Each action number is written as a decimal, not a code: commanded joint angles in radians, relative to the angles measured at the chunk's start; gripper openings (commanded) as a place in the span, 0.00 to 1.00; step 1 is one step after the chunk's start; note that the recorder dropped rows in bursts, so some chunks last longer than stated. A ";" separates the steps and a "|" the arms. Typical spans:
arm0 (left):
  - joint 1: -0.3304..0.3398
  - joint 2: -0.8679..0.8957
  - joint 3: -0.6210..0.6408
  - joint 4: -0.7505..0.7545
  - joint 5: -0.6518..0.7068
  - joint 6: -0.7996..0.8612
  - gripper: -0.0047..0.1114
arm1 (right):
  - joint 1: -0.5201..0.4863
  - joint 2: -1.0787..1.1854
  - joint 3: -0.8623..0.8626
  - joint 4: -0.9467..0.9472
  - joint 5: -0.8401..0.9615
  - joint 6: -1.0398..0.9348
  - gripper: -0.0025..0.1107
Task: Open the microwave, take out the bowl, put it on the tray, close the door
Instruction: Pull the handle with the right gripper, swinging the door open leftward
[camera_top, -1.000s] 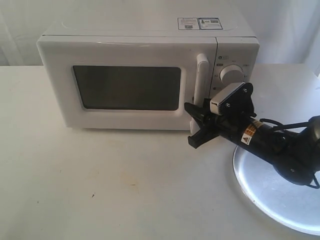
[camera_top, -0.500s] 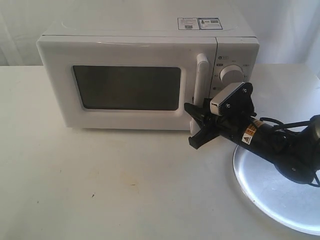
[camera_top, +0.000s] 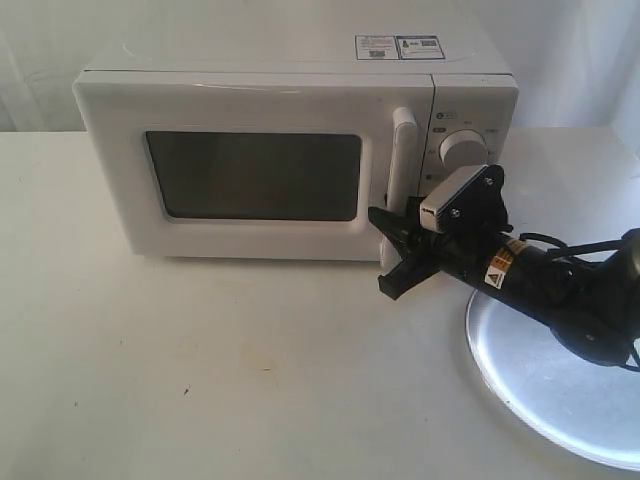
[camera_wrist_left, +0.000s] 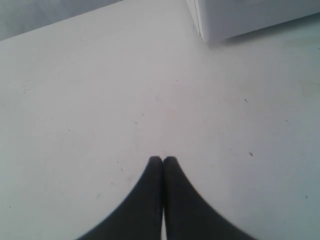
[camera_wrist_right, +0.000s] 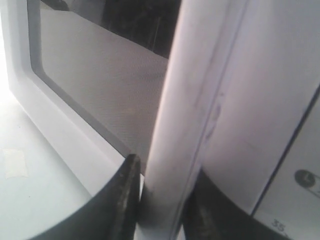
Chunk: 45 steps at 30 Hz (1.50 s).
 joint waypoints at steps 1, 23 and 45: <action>-0.004 -0.004 -0.004 -0.004 -0.001 -0.002 0.04 | 0.058 -0.023 0.038 -0.400 -0.048 -0.088 0.02; -0.004 -0.004 -0.004 -0.004 -0.001 -0.002 0.04 | 0.058 -0.282 0.233 -0.402 -0.048 -0.025 0.46; -0.004 -0.004 -0.004 -0.004 -0.001 -0.002 0.04 | 0.104 -0.585 0.219 -0.182 0.242 0.248 0.02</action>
